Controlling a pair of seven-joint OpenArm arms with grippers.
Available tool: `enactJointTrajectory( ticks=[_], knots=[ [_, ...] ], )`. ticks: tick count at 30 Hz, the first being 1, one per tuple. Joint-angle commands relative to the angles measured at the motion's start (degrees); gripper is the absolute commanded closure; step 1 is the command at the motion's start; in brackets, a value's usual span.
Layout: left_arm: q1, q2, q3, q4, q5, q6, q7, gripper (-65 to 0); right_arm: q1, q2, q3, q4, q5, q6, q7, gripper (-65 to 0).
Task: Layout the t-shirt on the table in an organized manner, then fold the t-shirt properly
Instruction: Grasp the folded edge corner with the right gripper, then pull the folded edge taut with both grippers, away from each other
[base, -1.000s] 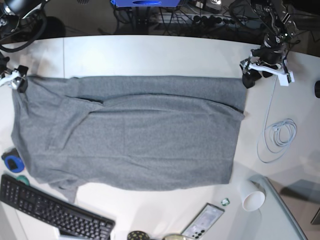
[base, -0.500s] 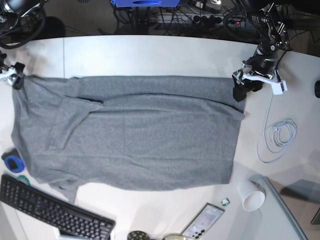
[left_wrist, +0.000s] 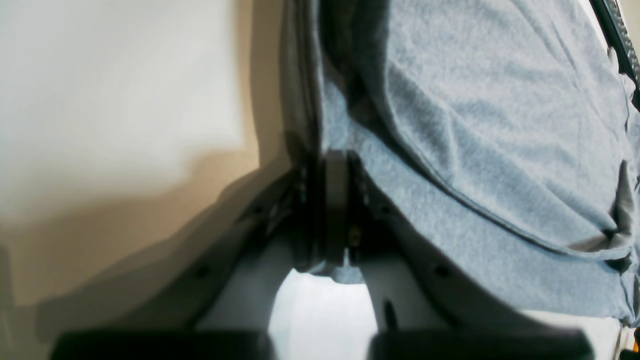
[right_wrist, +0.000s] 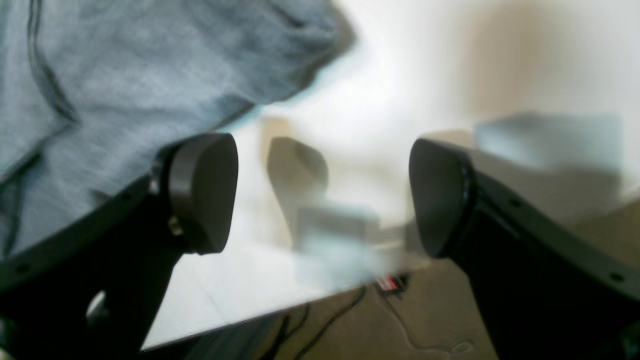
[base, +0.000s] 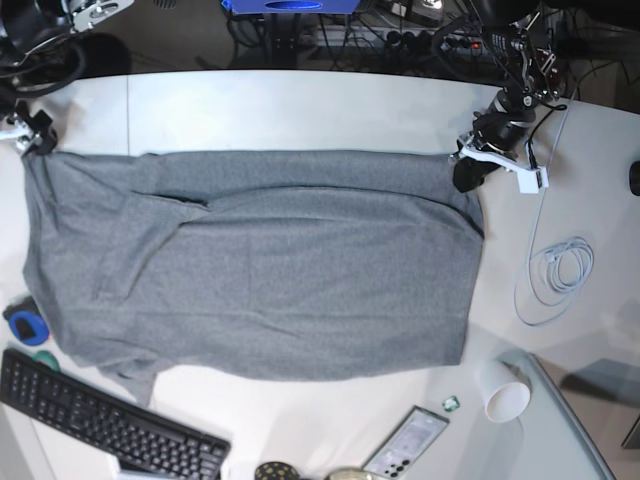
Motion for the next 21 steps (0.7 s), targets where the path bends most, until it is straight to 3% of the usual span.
enactJointTrajectory(
  ticks=[1, 13, 21],
  knots=[
    [0.5, -0.7, 0.0, 0.2, 1.8, 1.1, 2.4, 0.0, 0.6, 0.9, -0.1, 0.0, 0.5, 0.2, 0.2, -50.7],
    [1.1, -2.7, 0.2, 3.4, 2.0, 1.1, 2.9, 0.0, 3.5, 1.1, -0.6, -7.1, 0.2, 0.2, 5.2, -50.7],
    [1.1, -2.7, 0.4, 4.1, 2.1, 1.1, 2.9, 0.0, 4.7, 4.7, -0.6, -14.6, 0.1, 0.2, 5.4, -50.3]
  ],
)
